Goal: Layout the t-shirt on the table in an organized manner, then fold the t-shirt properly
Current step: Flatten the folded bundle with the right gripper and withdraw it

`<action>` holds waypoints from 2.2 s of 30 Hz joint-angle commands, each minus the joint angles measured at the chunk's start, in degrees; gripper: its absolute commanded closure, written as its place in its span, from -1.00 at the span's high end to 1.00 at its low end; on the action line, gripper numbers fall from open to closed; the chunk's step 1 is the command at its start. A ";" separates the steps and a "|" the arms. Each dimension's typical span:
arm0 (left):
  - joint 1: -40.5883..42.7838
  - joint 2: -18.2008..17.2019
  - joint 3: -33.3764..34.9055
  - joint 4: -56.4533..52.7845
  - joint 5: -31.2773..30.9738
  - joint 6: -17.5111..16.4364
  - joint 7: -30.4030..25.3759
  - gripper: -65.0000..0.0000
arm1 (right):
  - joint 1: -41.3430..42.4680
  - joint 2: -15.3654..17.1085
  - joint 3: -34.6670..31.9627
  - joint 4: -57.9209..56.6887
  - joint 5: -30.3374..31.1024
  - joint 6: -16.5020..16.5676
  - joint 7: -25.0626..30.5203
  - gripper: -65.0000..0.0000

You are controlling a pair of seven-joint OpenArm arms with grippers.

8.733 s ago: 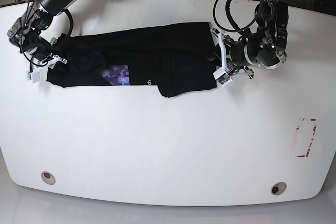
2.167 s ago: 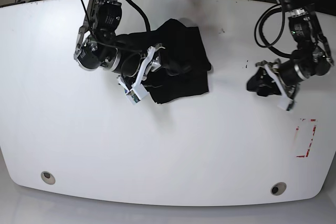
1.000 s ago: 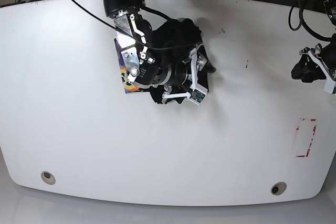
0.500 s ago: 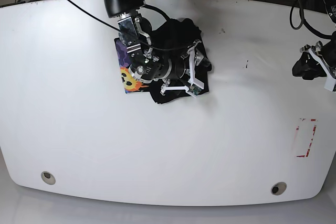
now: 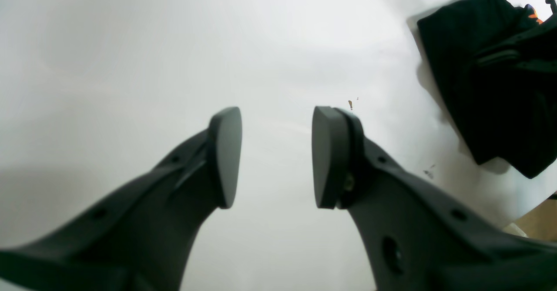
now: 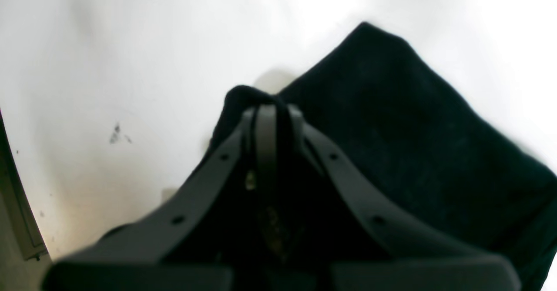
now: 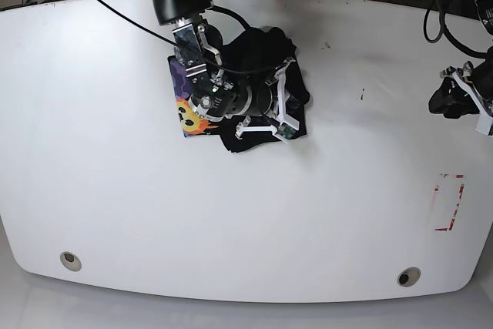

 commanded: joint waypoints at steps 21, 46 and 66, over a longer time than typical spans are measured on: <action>-0.38 -1.19 0.01 1.01 -0.88 -0.08 -1.23 -0.22 | 1.06 -0.69 3.15 20.84 1.38 0.12 -7.14 -1.00; -0.20 -1.19 2.38 1.01 -0.88 -0.08 -1.23 -0.22 | 5.02 -3.16 3.06 9.50 1.38 0.12 -0.98 -0.72; -0.64 -1.19 13.98 4.26 -0.35 -0.08 -6.95 -0.23 | -0.87 0.01 5.87 24.97 1.47 0.12 -0.90 0.57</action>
